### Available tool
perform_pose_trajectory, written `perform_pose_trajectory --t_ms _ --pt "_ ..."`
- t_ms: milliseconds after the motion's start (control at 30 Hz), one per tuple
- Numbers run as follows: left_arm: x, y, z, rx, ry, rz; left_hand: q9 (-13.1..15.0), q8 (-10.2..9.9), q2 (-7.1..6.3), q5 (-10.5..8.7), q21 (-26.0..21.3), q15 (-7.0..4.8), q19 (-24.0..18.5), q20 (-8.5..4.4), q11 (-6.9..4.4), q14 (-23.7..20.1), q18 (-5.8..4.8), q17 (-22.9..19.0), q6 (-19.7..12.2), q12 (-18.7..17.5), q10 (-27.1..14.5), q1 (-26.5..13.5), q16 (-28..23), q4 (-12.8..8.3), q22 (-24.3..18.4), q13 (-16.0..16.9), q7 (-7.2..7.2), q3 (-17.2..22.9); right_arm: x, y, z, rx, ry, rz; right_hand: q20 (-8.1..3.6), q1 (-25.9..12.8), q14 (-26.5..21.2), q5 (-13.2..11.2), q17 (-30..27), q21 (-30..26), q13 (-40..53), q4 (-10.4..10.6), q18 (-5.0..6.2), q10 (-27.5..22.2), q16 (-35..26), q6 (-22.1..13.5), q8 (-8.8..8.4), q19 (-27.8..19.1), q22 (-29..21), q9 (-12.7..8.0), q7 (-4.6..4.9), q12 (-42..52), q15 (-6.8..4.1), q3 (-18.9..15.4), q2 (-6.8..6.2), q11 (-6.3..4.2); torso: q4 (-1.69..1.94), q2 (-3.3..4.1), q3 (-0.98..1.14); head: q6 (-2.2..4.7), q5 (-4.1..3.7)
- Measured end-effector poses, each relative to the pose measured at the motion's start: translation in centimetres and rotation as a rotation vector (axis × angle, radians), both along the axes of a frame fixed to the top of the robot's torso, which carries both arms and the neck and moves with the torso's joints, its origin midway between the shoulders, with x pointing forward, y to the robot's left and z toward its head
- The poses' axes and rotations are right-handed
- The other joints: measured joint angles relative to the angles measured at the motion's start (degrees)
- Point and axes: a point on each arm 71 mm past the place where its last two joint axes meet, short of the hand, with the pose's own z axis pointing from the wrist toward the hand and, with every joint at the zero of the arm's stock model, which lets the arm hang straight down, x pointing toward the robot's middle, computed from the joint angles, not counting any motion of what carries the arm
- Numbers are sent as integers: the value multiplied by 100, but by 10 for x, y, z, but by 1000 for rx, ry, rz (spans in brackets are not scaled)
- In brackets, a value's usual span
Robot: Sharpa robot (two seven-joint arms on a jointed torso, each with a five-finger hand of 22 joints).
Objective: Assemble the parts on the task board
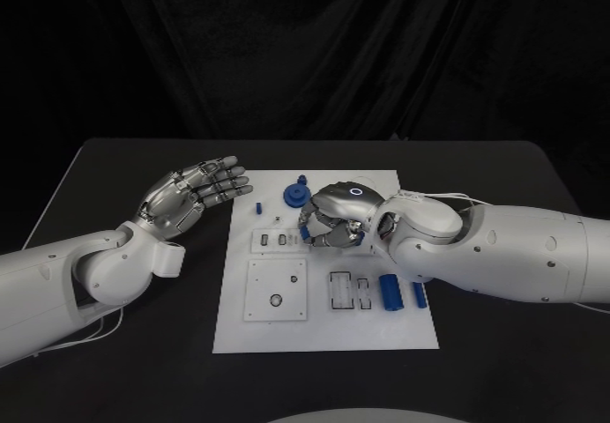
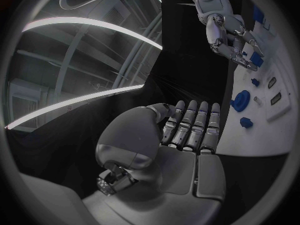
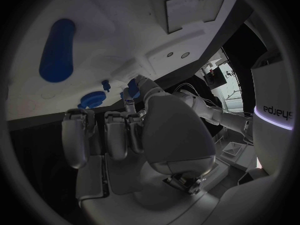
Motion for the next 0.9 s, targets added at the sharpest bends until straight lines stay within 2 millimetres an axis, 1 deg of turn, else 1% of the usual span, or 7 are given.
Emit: perform_pose_trajectory --t_ms 233,333,567,600,667,733,900 --pt "0 1 0 1 3 -1 0 0 0 0 0 0 0 0 0 0 -1 0 0 0 0 0 0 0 0 -1 0 0 4 2 -6 -17 8 -9 0 -10 0 0 0 0 0 -5 0 0 0 -26 23 0 0 5 -13 0 0 -5 -10 0 5 10 8 -14 7" --pt "0 1 -1 2 5 -1 0 0 0 0 0 0 0 0 0 0 -1 0 0 0 0 0 0 0 0 -1 0 0 4 3 -7 -20 10 -9 0 -42 0 -1 0 0 0 -5 0 0 0 -31 34 0 -1 85 -9 0 0 -6 -37 0 0 11 12 -30 25" --pt "0 1 -2 3 8 -4 0 0 0 0 0 0 0 0 0 0 0 0 0 0 0 0 0 0 1 -1 0 0 7 6 -9 -23 9 -10 0 -72 0 -29 0 0 -1 -5 0 0 0 -41 33 0 -1 136 0 0 0 -6 -7 0 -5 15 20 -44 14" --pt "0 1 -2 3 9 -5 0 0 0 0 0 0 0 0 0 0 0 0 0 0 0 0 0 0 1 0 0 0 7 7 -9 -23 9 -10 0 -72 0 -53 0 -15 -1 -5 0 0 0 -61 33 0 -1 162 -18 0 0 -6 -7 0 -3 15 21 -45 9" --pt "0 0 -2 3 10 -6 0 0 0 0 0 0 0 0 0 0 0 0 0 0 0 0 0 0 1 3 0 0 7 7 -9 -24 9 -9 0 -97 0 -100 0 -23 -1 -5 0 0 0 -92 33 0 -1 229 12 0 0 -6 -27 0 1 15 24 -49 3" --pt "0 1 -2 4 11 -7 0 0 -10 0 0 0 0 0 0 0 0 1 0 0 0 -10 0 0 1 6 0 0 7 8 -10 -24 9 -8 0 -98 0 -136 0 -23 -1 -5 0 0 0 -129 34 0 -1 239 -7 0 0 -6 -26 0 5 15 27 -53 1" --pt "0 1 -3 5 15 -9 0 0 -23 0 0 0 0 0 0 0 0 0 0 0 0 -23 0 0 1 6 0 0 9 10 -11 -25 9 -8 0 -131 0 -247 0 -23 -1 -5 0 0 0 -232 46 0 -1 238 29 0 0 -6 -39 0 5 11 26 -66 -2"
